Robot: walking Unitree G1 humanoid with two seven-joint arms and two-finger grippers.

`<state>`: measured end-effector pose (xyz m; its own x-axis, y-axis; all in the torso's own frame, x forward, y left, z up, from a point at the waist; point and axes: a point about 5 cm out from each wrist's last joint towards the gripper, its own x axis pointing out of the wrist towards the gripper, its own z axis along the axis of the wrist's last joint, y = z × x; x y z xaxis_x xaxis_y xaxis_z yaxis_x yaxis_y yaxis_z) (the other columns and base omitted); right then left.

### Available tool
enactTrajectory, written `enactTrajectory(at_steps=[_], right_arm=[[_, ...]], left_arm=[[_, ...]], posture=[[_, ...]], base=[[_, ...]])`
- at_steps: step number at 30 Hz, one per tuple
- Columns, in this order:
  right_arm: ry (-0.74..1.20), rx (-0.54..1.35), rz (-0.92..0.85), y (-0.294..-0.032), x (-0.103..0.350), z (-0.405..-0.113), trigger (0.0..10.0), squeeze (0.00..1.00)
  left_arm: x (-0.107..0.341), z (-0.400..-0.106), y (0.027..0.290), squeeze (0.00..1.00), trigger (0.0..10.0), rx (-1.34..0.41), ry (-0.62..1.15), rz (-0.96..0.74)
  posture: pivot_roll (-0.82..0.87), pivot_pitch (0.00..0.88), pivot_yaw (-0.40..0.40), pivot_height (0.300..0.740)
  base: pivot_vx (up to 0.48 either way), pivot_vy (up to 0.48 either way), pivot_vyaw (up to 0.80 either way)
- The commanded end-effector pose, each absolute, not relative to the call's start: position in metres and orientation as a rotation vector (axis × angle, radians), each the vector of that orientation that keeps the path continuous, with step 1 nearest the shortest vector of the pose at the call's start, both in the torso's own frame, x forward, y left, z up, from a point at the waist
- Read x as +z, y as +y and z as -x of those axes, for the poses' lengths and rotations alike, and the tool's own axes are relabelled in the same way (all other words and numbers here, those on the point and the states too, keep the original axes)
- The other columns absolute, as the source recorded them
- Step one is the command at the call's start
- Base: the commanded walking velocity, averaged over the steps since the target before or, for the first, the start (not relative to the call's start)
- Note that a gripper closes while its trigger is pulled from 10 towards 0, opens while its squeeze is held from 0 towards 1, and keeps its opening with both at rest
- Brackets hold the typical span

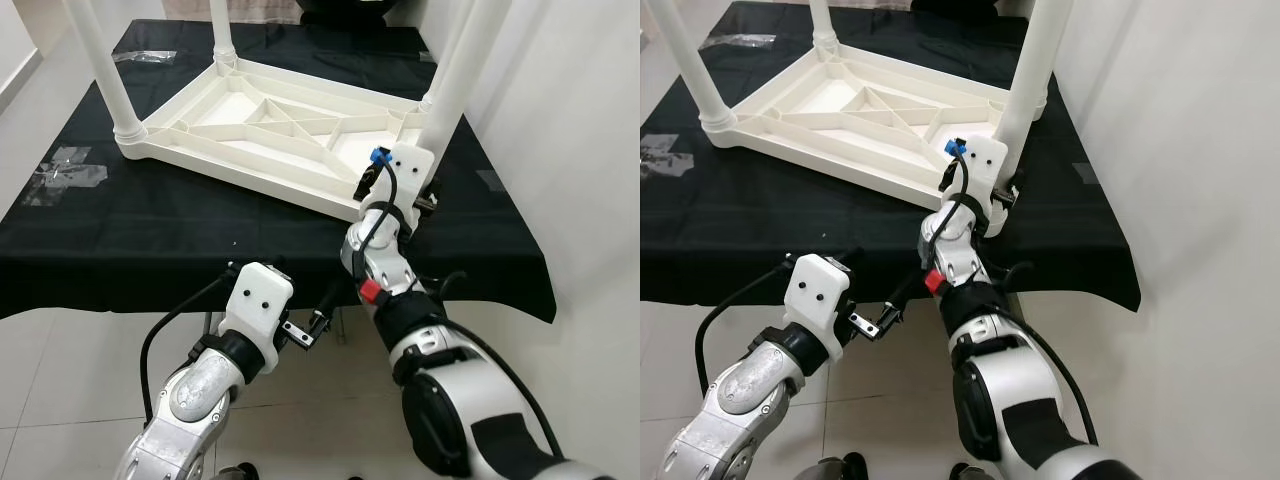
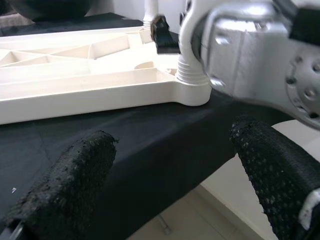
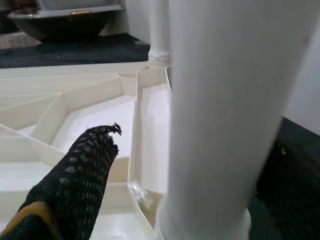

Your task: Building children table

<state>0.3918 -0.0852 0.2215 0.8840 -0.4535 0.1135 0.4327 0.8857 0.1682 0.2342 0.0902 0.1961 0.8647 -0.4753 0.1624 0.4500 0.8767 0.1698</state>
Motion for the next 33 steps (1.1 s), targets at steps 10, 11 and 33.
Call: enactTrajectory(at_steps=[10, 11, 33], right_arm=[[-0.147, -0.363, -0.102, -0.098, 0.201, -0.362, 10.0, 0.0], [-0.147, -0.363, -0.102, -0.098, 0.201, -0.362, 10.0, 0.0], [0.071, -0.174, 0.143, -0.165, 0.129, -0.268, 10.0, 0.0]], left_arm=[[0.192, -0.235, 0.089, 0.0, 10.0, -0.493, -0.205, -0.138], [0.192, -0.235, 0.089, 0.0, 10.0, -0.493, -0.205, -0.138], [0.155, -0.22, 0.099, 0.0, 10.0, -0.405, -0.05, -0.047]], posture=[[0.09, 0.14, -0.054, 0.74], [0.09, 0.14, -0.054, 0.74], [0.06, 0.09, -0.056, 0.74]], base=[[0.0, 0.0, 0.0], [0.0, 0.0, 0.0], [0.0, 0.0, 0.0]])
